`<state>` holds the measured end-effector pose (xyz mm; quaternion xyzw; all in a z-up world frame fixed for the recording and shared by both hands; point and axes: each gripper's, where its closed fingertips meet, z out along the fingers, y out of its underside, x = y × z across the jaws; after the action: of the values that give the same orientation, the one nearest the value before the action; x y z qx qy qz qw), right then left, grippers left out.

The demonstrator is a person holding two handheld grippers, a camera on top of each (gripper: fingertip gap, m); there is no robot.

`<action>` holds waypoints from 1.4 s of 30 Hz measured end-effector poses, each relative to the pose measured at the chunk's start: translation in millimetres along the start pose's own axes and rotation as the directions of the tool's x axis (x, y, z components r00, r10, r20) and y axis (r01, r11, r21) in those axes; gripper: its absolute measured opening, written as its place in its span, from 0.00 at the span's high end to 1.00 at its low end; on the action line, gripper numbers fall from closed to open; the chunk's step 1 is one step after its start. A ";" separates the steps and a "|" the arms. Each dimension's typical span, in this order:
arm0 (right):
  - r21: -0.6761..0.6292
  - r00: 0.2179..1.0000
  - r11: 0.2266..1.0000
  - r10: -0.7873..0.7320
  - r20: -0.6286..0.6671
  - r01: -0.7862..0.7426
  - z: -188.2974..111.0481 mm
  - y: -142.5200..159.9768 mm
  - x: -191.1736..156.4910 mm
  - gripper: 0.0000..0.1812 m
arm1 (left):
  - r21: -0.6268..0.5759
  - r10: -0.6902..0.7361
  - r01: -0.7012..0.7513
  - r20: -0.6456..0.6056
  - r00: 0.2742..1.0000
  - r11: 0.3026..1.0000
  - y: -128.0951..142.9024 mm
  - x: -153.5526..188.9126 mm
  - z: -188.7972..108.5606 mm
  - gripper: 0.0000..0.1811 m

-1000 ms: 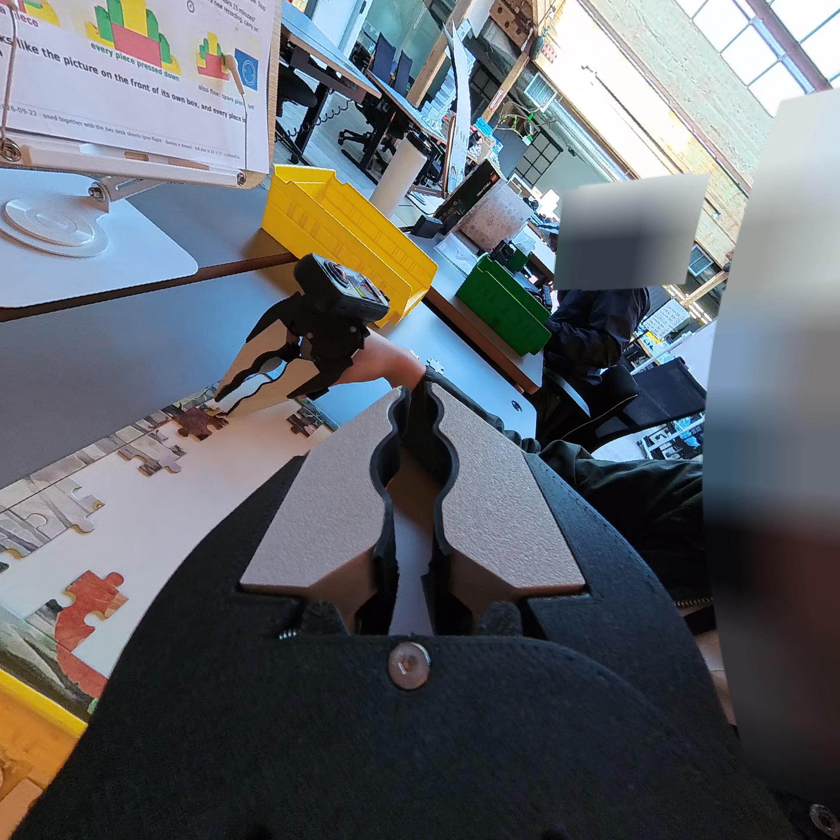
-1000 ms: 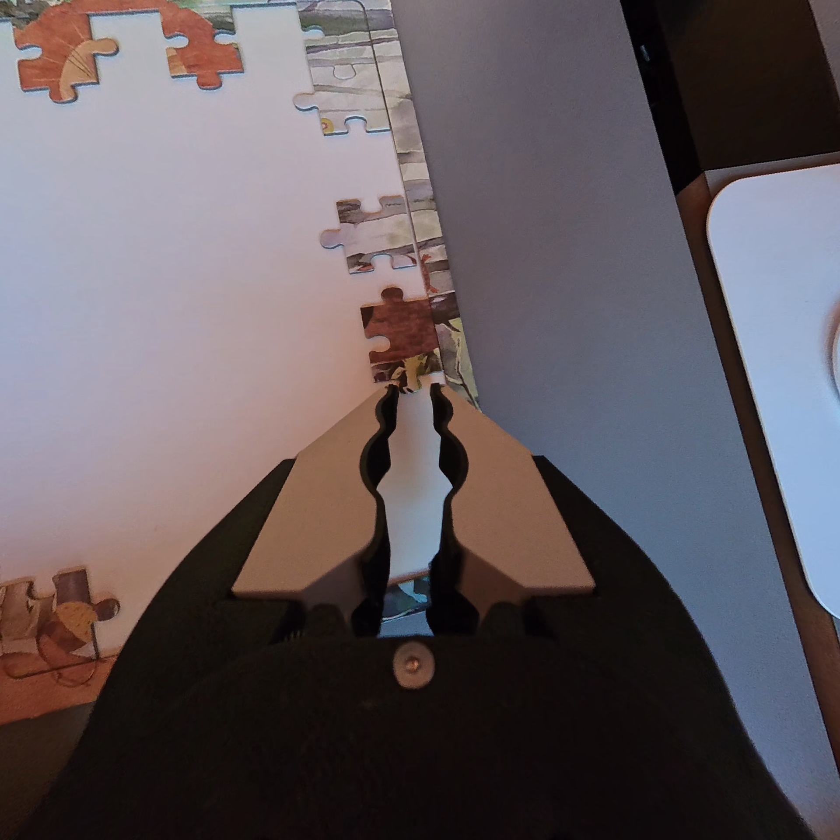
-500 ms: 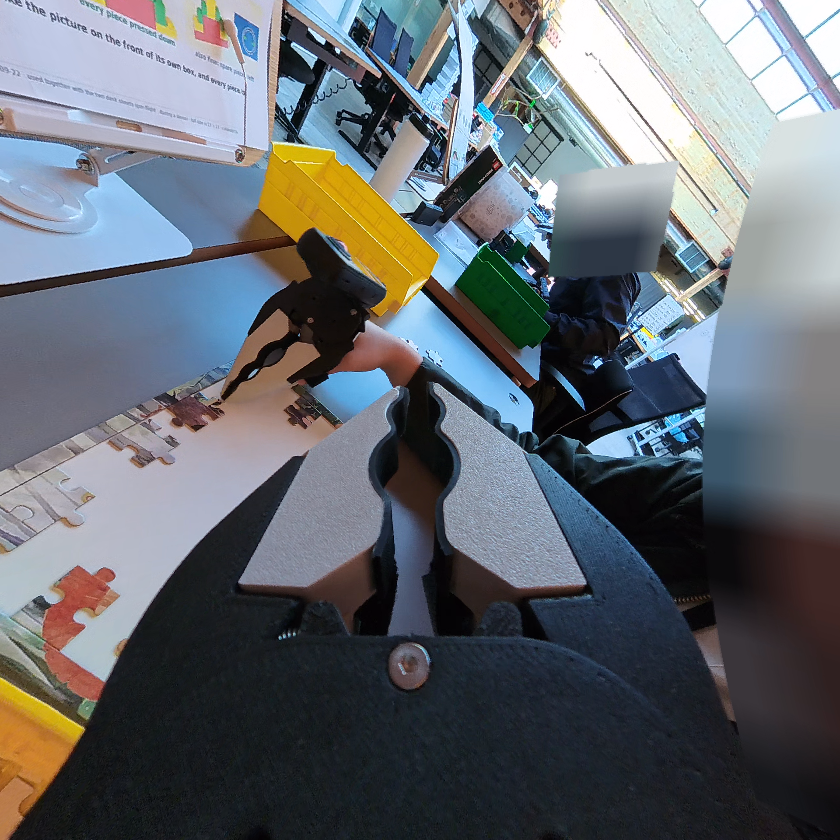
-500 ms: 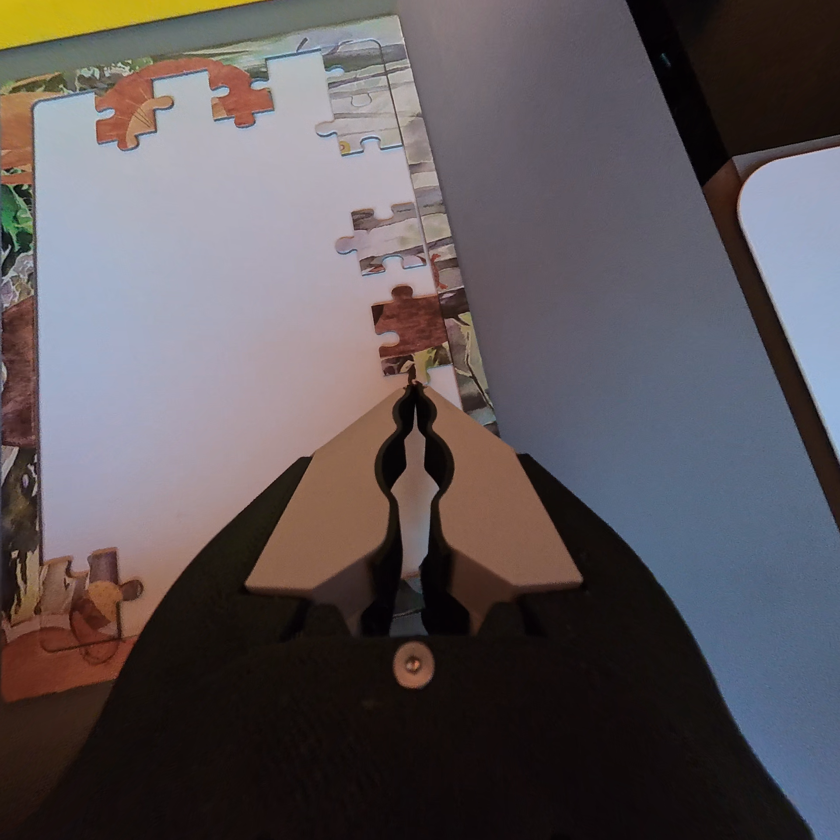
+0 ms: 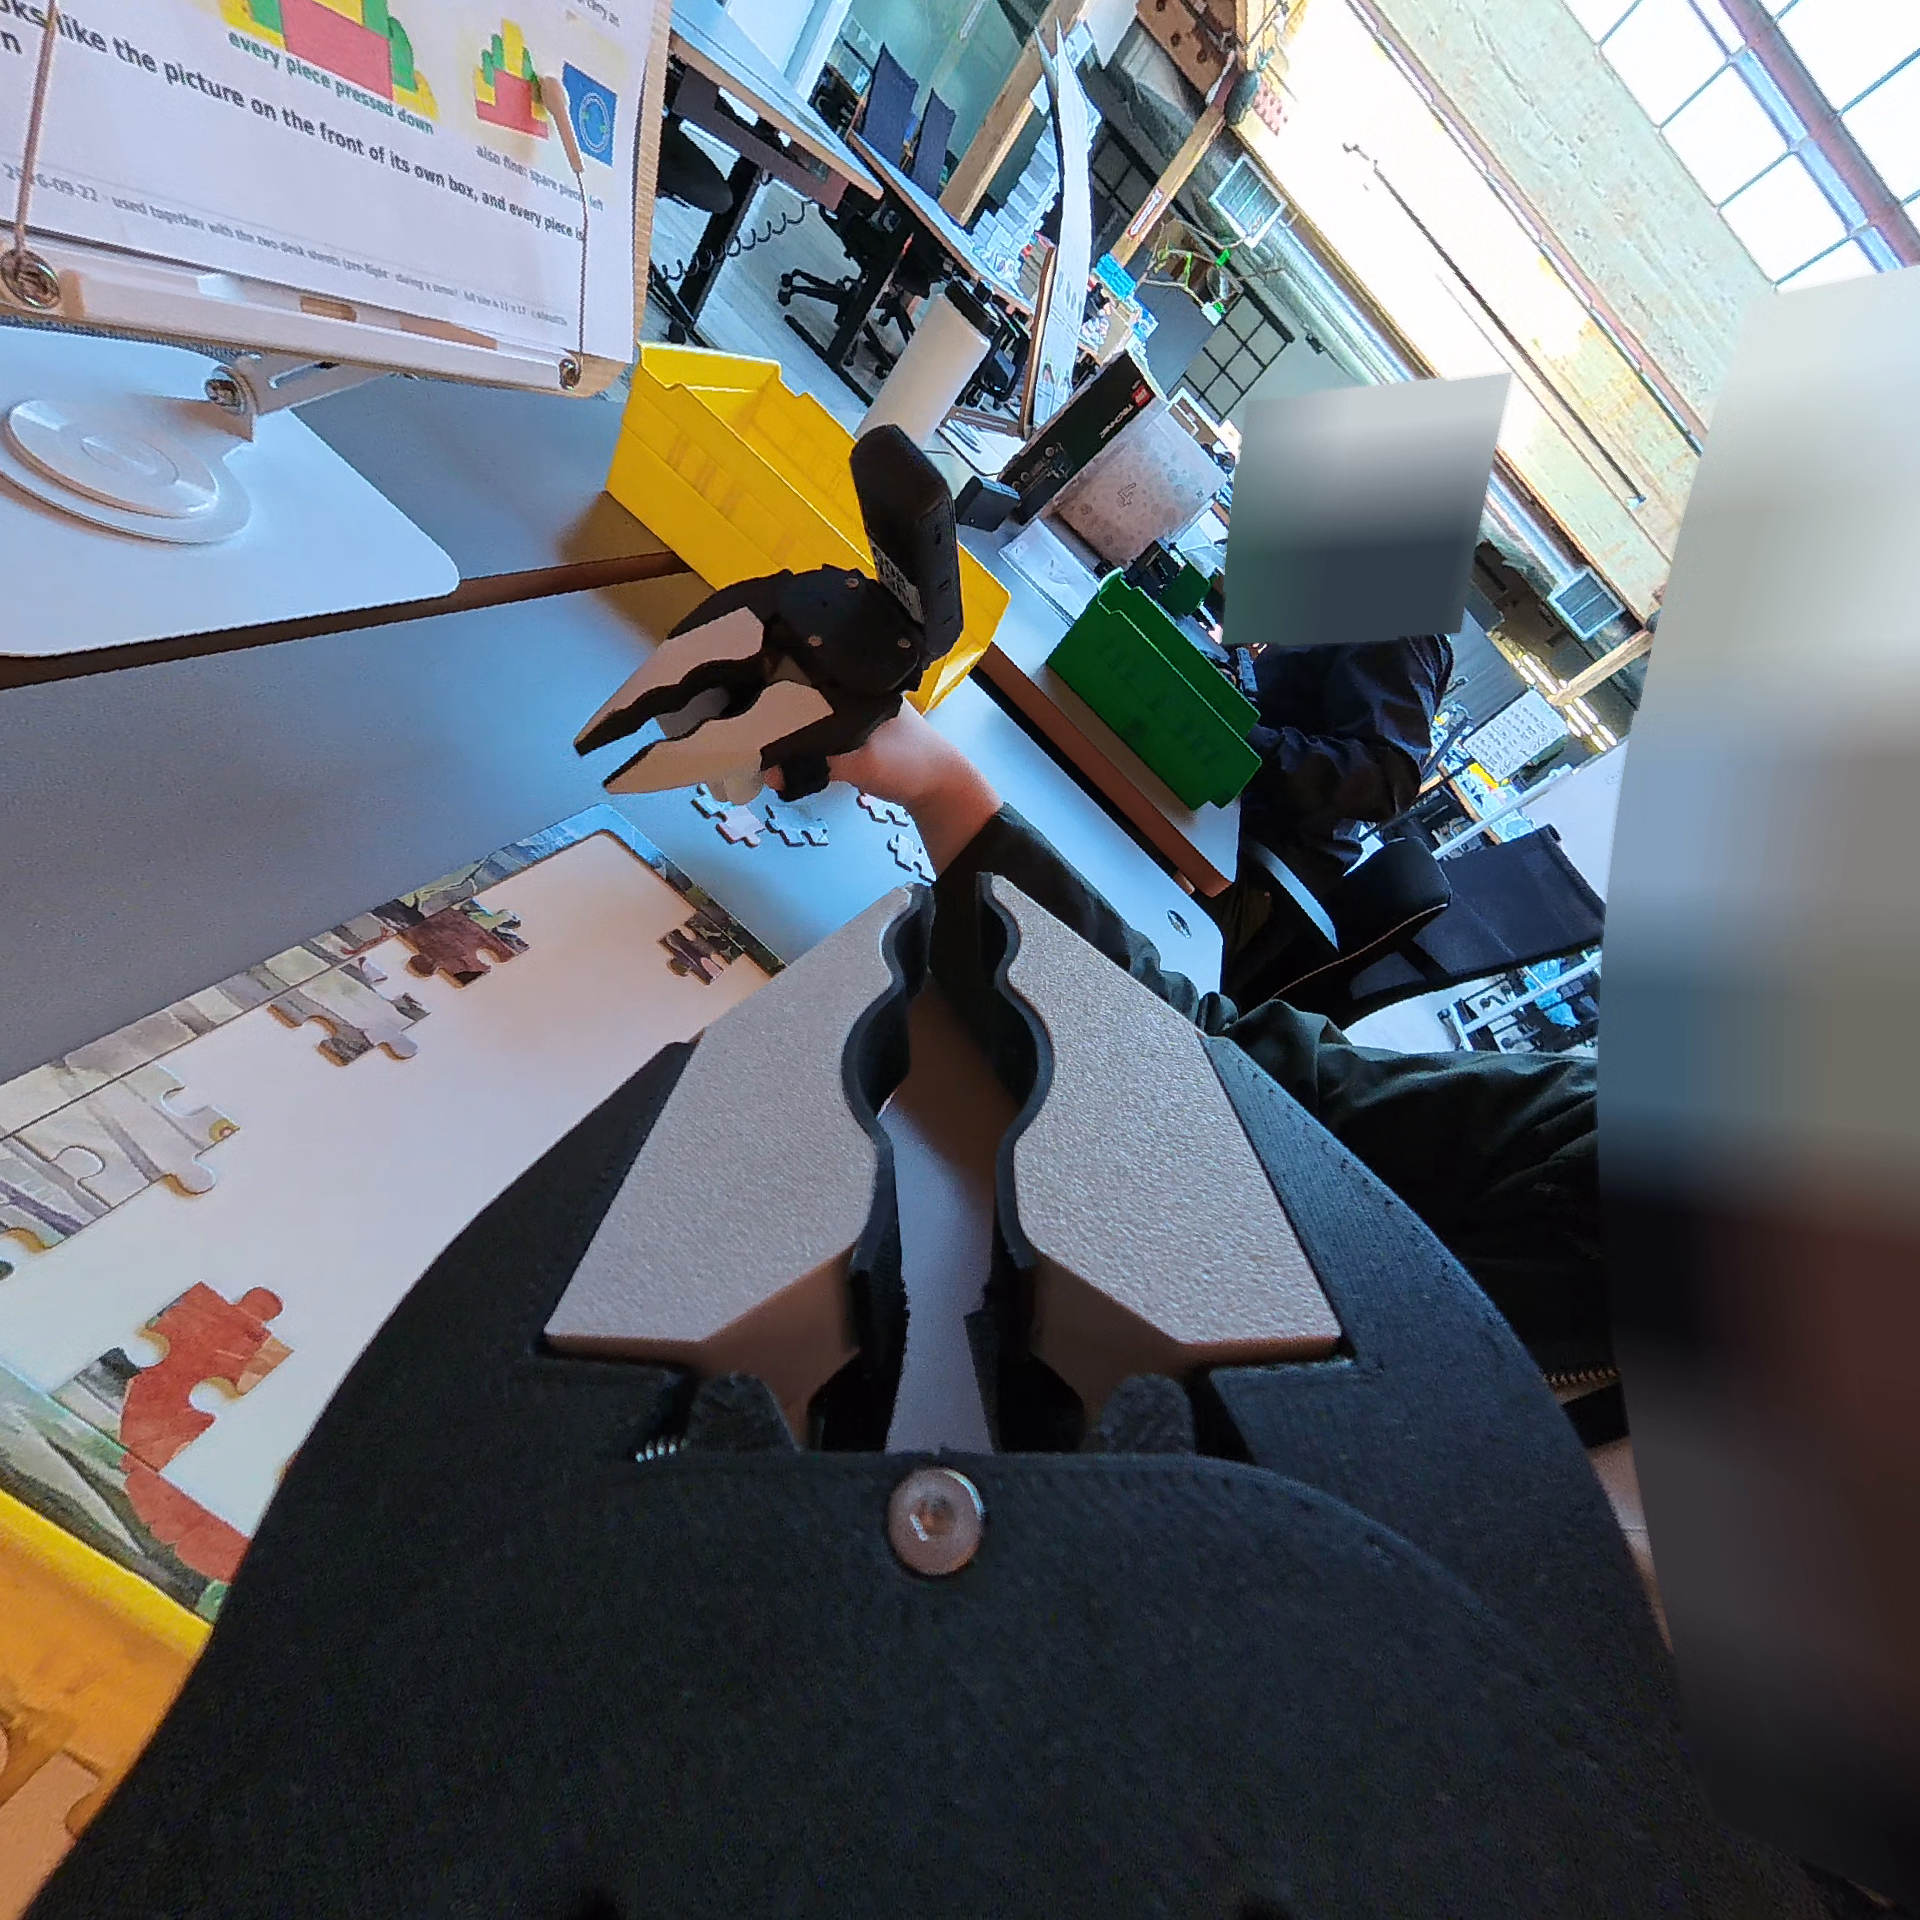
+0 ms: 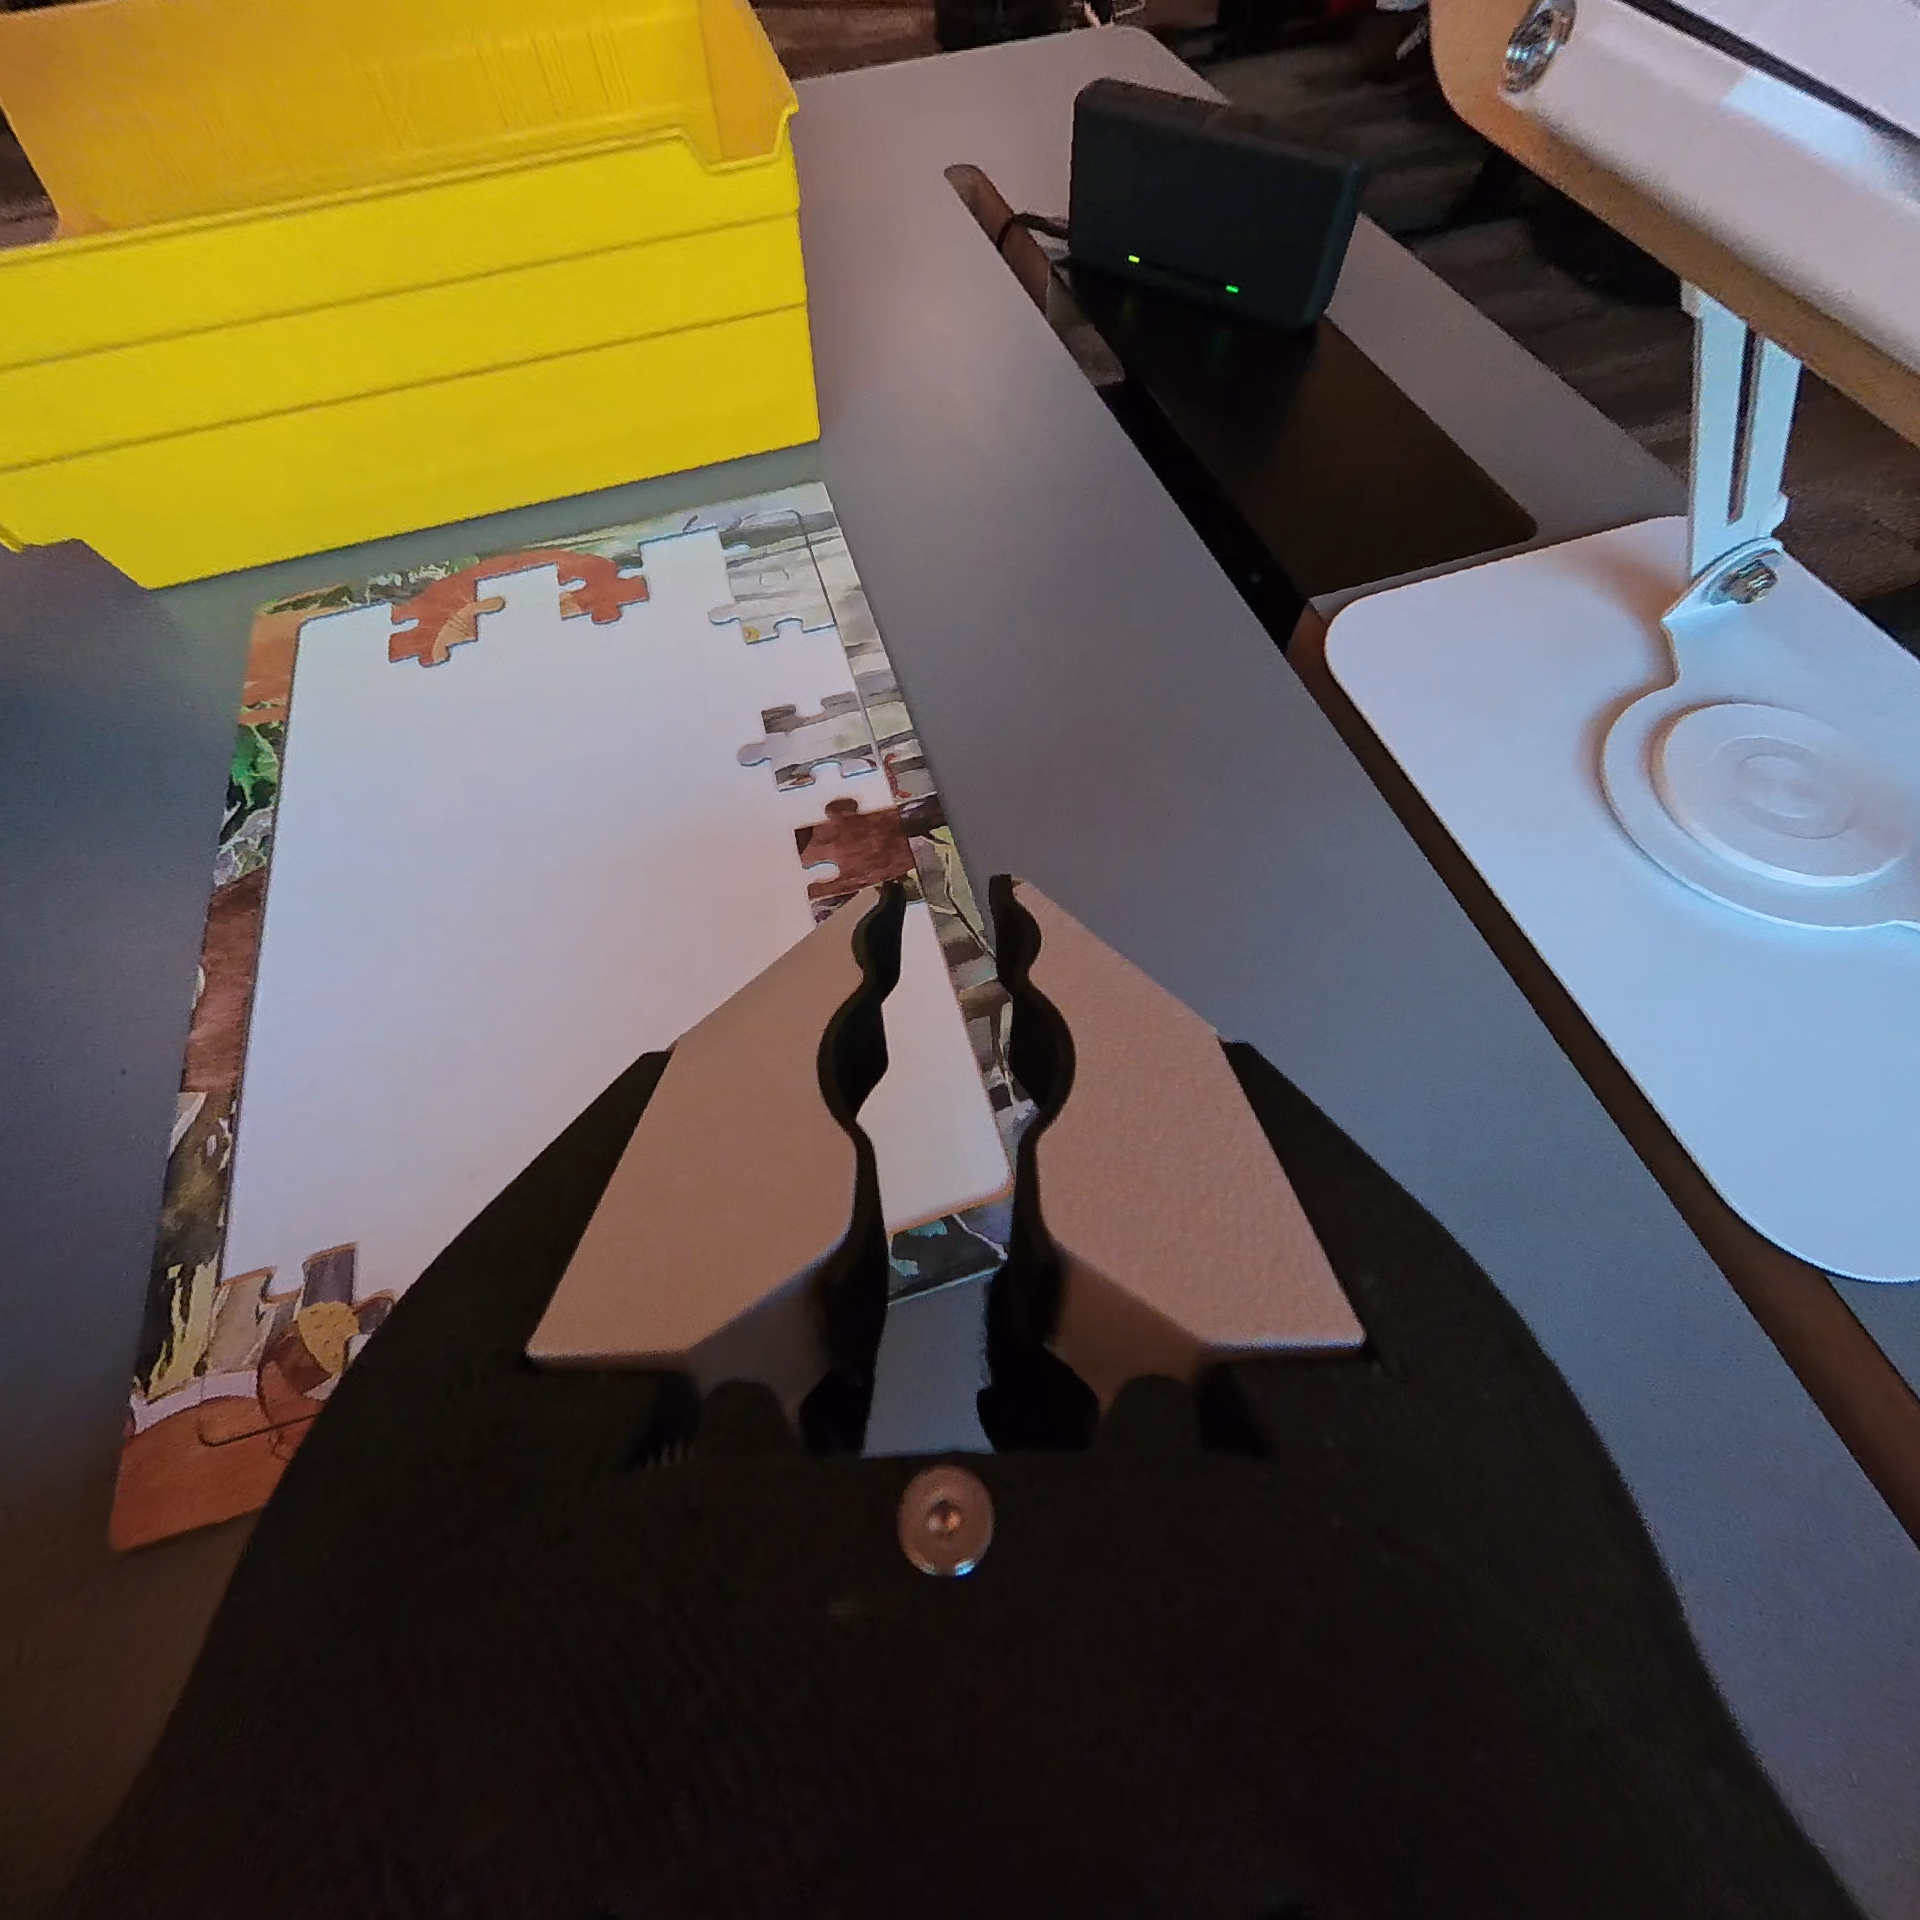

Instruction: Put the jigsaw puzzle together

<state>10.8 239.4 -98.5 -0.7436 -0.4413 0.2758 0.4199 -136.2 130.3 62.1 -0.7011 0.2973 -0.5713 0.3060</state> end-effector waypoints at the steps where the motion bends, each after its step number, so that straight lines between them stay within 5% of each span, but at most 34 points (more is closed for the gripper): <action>1: -0.008 1.000 1.000 0.004 0.002 -0.004 0.3 2.0 0.2 0.91 | -0.001 0.000 0.000 0.000 1.000 1.000 0.1 0.0 0.1 0.97; 12: -0.190 0.993 0.979 -0.048 0.104 0.068 49.5 38.5 -26.5 0.91 | -0.001 -0.003 0.003 0.000 1.000 1.000 0.0 -0.5 -0.3 0.97; 38: -0.177 0.992 0.984 0.002 0.130 0.022 52.8 42.2 -27.7 1.00 | -0.010 -0.005 0.005 -0.001 1.000 1.000 1.0 -0.9 0.5 0.96; 42: -0.149 0.993 0.989 0.029 0.118 -0.011 53.0 38.0 -24.6 0.90 | -0.011 -0.004 0.004 -0.001 1.000 1.000 1.1 -0.9 0.7 0.96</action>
<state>-25.7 227.9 -156.8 -0.7594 -0.4773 0.2905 0.3333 -135.7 130.4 60.6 -0.7031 0.2991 -0.5707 0.3009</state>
